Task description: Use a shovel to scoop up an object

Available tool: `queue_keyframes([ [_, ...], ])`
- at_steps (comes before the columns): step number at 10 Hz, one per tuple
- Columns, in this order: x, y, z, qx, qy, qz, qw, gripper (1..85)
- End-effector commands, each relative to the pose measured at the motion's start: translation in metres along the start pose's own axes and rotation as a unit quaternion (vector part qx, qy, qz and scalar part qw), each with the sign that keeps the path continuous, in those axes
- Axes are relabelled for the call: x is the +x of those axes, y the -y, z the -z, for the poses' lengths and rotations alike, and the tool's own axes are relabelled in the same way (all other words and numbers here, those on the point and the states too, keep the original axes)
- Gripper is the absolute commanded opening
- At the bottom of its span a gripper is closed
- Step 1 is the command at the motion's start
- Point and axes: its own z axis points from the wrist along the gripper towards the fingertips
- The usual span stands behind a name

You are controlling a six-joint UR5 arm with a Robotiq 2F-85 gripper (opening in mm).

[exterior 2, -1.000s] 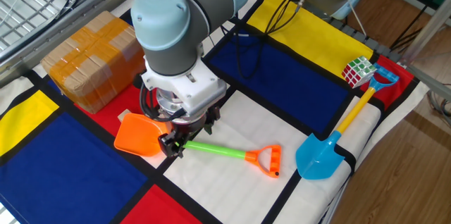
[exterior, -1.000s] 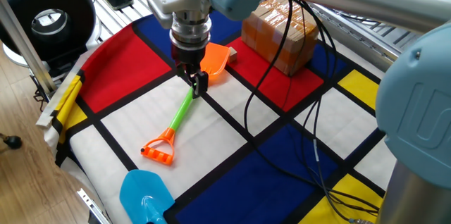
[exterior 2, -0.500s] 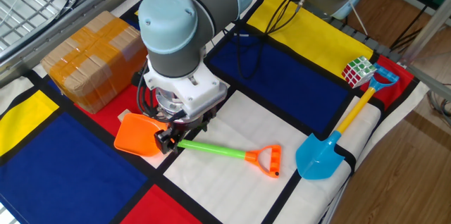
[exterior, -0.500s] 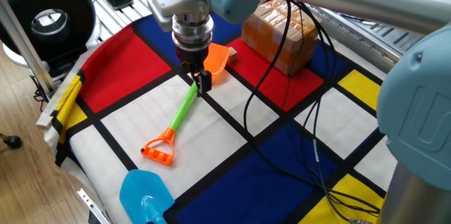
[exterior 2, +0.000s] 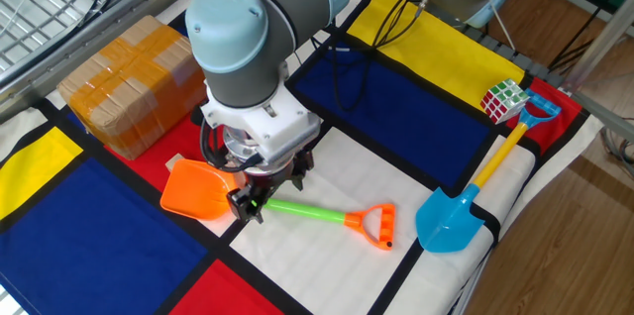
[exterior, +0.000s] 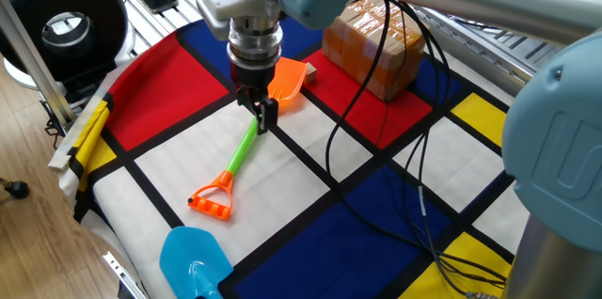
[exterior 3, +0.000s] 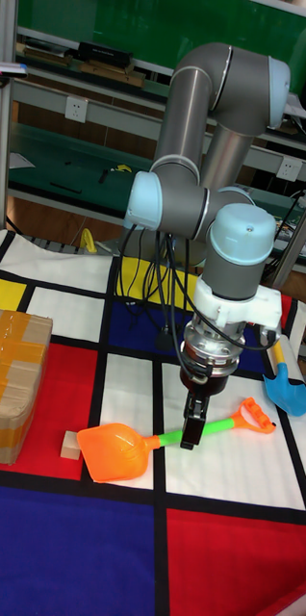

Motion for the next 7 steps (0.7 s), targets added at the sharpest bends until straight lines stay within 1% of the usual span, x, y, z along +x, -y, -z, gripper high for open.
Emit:
queue_keyframes([
  [1, -0.0021, -0.0001, 0.0013, -0.002, 0.006, 0.009, 0.9999, 77.0],
  [4, 0.0004, 0.0004, 0.0013, -0.001, 0.001, 0.025, 0.9997, 77.0],
  [6, 0.0015, 0.0024, -0.0001, 0.004, -0.005, 0.048, 0.9988, 77.3],
  [7, 0.0044, 0.0056, -0.0016, 0.008, -0.012, 0.067, 0.9976, 77.3],
])
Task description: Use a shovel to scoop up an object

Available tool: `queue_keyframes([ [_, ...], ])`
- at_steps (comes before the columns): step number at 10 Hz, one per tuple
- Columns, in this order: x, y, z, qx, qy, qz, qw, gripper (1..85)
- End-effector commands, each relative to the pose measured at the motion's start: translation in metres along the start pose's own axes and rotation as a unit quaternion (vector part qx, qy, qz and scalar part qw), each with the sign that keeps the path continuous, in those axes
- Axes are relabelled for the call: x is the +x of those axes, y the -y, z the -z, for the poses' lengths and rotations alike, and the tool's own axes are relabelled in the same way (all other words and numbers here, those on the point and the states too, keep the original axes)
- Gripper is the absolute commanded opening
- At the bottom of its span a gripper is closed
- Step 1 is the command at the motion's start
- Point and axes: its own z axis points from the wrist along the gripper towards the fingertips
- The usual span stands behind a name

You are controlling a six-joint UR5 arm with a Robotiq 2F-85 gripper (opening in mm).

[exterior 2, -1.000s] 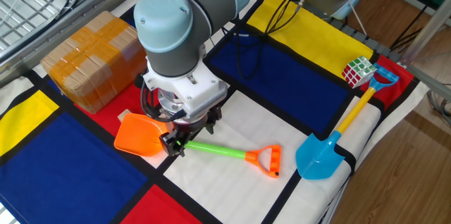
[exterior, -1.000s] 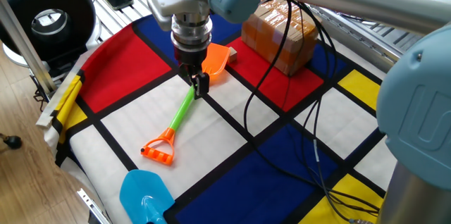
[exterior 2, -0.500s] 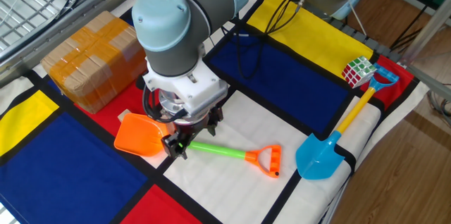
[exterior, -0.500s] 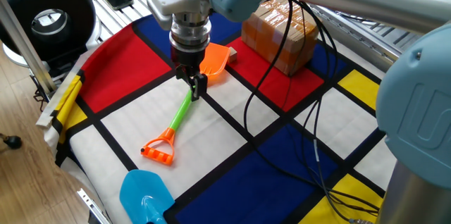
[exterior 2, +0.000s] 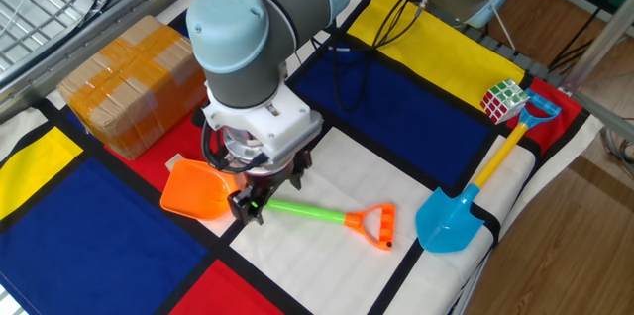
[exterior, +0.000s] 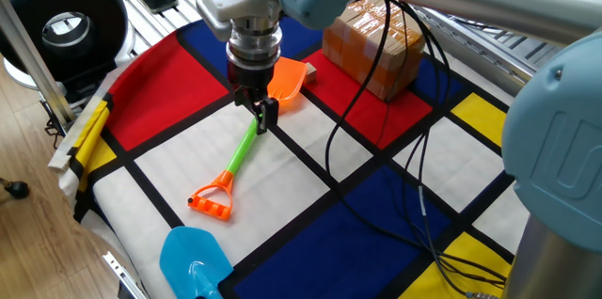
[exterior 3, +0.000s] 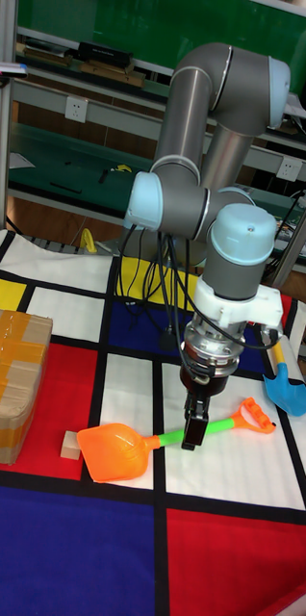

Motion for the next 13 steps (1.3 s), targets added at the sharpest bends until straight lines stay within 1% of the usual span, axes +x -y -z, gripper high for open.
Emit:
queue_keyframes([
  [1, 0.003, 0.005, -0.003, 0.007, -0.011, 0.046, 0.9989, 77.3],
  [2, 0.007, 0.007, -0.006, 0.010, -0.024, 0.061, 0.9978, 77.3],
  [3, 0.010, 0.005, -0.009, 0.010, -0.029, 0.067, 0.9973, 77.3],
  [4, 0.012, 0.002, -0.015, 0.010, -0.026, 0.066, 0.9975, 77.3],
  [5, 0.009, -0.001, -0.015, 0.006, -0.020, 0.062, 0.9979, 77.3],
  [8, 0.005, -0.008, -0.016, -0.009, -0.011, 0.083, 0.9965, 76.7],
  [10, 0.003, -0.009, -0.016, -0.009, -0.008, 0.088, 0.9960, 76.7],
  [12, -0.002, -0.010, -0.019, -0.010, -0.008, 0.103, 0.9946, 76.7],
  [13, -0.004, -0.009, -0.020, -0.007, -0.008, 0.111, 0.9938, 75.7],
])
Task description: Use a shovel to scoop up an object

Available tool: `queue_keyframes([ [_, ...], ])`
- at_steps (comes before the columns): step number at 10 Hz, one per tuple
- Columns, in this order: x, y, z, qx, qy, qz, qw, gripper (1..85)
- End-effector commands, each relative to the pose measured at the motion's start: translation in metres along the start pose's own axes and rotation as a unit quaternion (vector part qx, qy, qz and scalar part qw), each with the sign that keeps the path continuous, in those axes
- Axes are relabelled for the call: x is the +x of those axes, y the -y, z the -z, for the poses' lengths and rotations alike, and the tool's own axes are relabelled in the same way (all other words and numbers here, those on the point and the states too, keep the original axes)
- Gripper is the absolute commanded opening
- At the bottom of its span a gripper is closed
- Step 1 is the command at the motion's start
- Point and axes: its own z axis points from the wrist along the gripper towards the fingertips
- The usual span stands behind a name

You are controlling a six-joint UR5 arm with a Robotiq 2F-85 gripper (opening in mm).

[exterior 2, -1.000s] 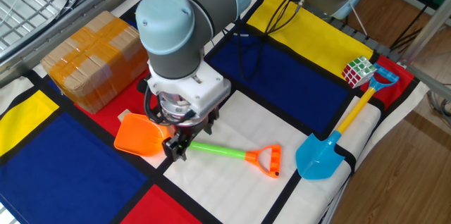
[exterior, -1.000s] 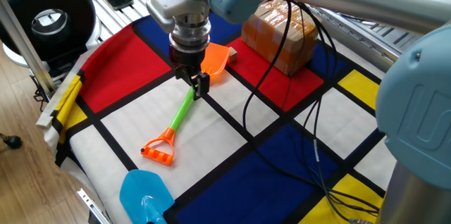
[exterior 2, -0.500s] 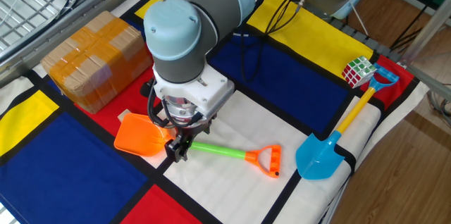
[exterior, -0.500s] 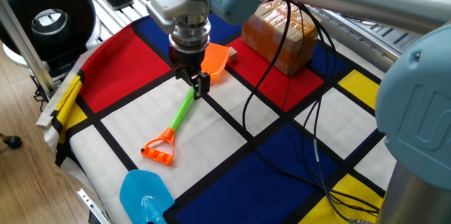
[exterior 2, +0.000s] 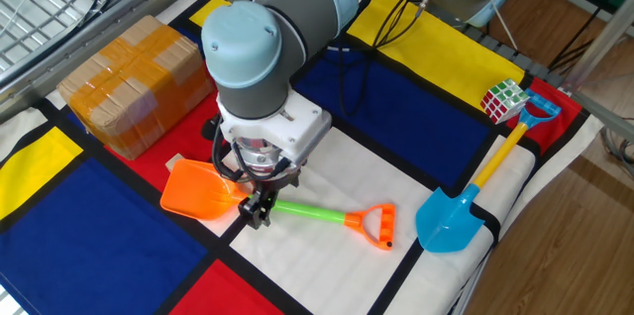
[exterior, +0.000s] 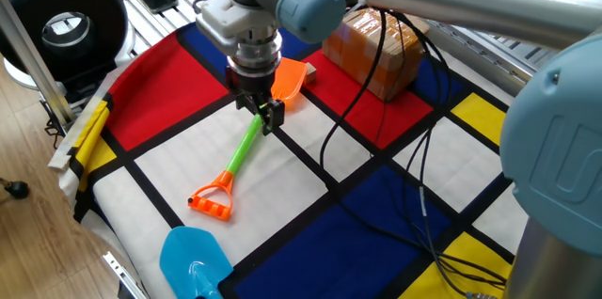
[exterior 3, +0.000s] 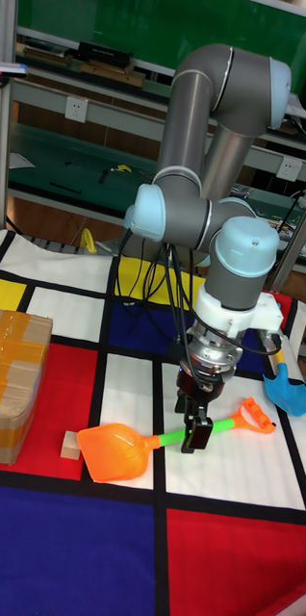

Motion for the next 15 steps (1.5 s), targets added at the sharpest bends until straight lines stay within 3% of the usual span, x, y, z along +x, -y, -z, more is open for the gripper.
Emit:
queue_keyframes([
  [1, -0.012, 0.003, -0.003, 0.003, 0.011, 0.017, 0.9998, 75.0],
  [3, -0.020, 0.004, -0.003, 0.000, 0.015, 0.015, 0.9998, 75.0],
  [5, -0.015, 0.007, -0.003, 0.005, 0.002, 0.003, 1.0000, 74.3],
  [6, -0.015, 0.003, -0.003, -0.002, 0.002, 0.013, 0.9999, 73.0],
  [9, -0.022, -0.001, -0.003, -0.009, 0.015, 0.029, 0.9994, 73.0],
  [11, -0.024, -0.004, -0.005, -0.016, 0.010, 0.030, 0.9994, 70.3],
  [15, -0.029, -0.004, -0.010, -0.014, 0.000, 0.031, 0.9994, 65.3],
])
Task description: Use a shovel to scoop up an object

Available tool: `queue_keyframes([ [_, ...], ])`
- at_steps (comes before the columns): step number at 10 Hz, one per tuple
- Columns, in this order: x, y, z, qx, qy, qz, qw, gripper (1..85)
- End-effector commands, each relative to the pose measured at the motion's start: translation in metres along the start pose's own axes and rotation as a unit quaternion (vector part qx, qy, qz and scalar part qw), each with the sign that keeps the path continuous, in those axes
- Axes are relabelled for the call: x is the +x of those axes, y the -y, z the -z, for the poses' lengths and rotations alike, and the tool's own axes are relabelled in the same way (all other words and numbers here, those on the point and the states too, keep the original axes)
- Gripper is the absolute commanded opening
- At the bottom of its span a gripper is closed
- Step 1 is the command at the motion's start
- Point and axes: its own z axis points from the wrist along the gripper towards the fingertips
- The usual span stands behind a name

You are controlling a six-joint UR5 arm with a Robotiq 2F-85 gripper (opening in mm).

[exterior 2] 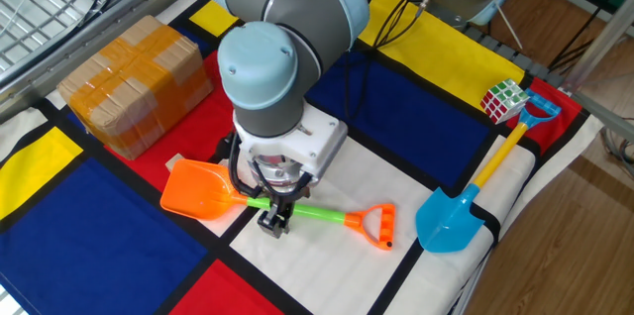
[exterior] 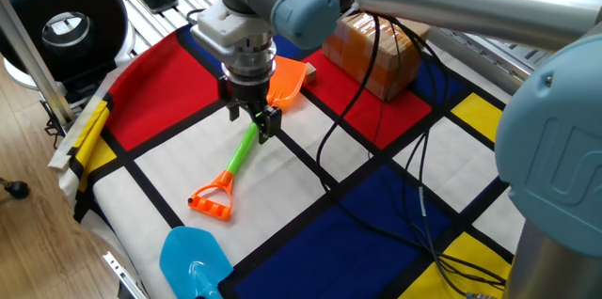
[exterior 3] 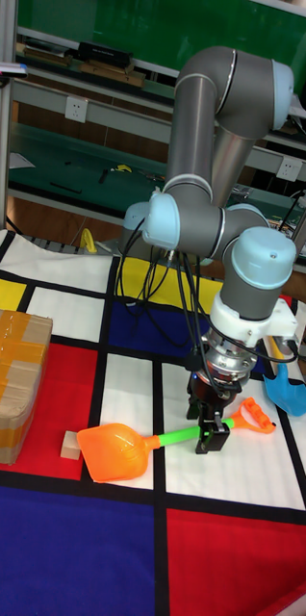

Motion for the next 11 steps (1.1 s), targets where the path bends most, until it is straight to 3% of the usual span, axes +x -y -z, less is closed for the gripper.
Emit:
queue_keyframes([
  [1, -0.004, -0.003, -0.001, -0.001, 0.000, 0.000, 1.0000, 65.3],
  [4, -0.002, -0.006, -0.002, -0.003, -0.001, 0.003, 1.0000, 65.0],
  [8, 0.003, -0.010, -0.004, -0.002, 0.000, -0.004, 1.0000, 54.0],
  [9, 0.005, -0.013, -0.002, -0.002, -0.002, -0.015, 0.9999, 21.3],
  [10, 0.005, -0.013, 0.000, -0.001, 0.000, -0.022, 0.9998, 1.0],
  [11, 0.004, -0.015, 0.000, -0.003, 0.001, -0.023, 0.9997, 1.0],
])
